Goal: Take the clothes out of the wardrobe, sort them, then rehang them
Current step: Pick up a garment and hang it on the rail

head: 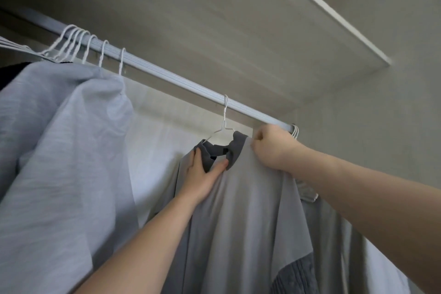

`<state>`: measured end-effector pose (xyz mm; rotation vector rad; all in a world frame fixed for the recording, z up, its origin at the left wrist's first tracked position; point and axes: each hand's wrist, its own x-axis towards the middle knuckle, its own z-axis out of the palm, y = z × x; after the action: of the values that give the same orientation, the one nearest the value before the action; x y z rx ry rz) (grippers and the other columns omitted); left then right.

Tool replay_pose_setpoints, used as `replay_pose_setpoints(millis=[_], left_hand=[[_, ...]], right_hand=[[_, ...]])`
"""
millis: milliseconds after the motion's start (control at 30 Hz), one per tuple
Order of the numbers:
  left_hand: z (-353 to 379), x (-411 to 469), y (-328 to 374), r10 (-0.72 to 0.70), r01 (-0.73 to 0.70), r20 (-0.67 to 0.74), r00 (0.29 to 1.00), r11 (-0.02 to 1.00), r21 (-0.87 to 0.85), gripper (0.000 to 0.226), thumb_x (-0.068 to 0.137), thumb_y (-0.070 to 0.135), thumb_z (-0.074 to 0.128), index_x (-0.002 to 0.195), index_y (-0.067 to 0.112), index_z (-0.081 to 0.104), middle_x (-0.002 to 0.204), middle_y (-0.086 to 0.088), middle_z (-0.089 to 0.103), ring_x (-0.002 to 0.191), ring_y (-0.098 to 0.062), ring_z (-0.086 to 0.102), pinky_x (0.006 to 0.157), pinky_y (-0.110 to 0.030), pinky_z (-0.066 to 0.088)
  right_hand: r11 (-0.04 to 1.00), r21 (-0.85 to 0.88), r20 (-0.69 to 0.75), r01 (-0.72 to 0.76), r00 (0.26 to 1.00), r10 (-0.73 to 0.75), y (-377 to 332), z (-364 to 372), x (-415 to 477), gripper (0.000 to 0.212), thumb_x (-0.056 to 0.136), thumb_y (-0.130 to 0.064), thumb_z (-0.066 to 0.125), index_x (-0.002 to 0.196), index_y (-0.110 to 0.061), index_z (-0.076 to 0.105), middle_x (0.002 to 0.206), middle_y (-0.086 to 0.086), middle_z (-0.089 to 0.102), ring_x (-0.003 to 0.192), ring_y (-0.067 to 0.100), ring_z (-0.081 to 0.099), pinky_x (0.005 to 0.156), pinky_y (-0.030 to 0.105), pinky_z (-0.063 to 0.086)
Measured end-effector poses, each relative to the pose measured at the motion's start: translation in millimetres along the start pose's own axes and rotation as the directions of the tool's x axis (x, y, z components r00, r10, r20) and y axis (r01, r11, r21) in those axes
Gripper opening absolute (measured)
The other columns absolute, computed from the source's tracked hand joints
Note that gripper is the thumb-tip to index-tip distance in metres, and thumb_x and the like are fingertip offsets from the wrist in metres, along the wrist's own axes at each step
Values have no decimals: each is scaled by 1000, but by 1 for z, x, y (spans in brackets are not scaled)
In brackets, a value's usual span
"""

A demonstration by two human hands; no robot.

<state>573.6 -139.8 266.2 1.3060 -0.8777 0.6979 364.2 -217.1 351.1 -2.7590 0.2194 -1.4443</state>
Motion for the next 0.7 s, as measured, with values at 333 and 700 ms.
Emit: replay_pose_setpoints(millis=[333, 700], left_hand=[[13, 25, -3, 62, -65, 103, 993, 997, 27, 75, 59, 63, 81, 124, 41, 52, 126, 20, 62, 119, -4, 58, 103, -37, 47], [100, 34, -10, 20, -40, 323, 946, 998, 56, 125, 47, 76, 78, 154, 37, 28, 151, 11, 34, 137, -8, 38, 116, -35, 34]], right_hand=[[657, -634, 156, 408, 899, -409, 32, 6, -5, 65, 97, -51, 31, 152, -18, 21, 152, -1, 33, 138, 21, 32, 105, 42, 32], [682, -678, 176, 275, 961, -213, 107, 4, -2, 87, 87, -72, 31, 154, -20, 11, 159, -2, 24, 146, 18, 22, 113, 44, 26]])
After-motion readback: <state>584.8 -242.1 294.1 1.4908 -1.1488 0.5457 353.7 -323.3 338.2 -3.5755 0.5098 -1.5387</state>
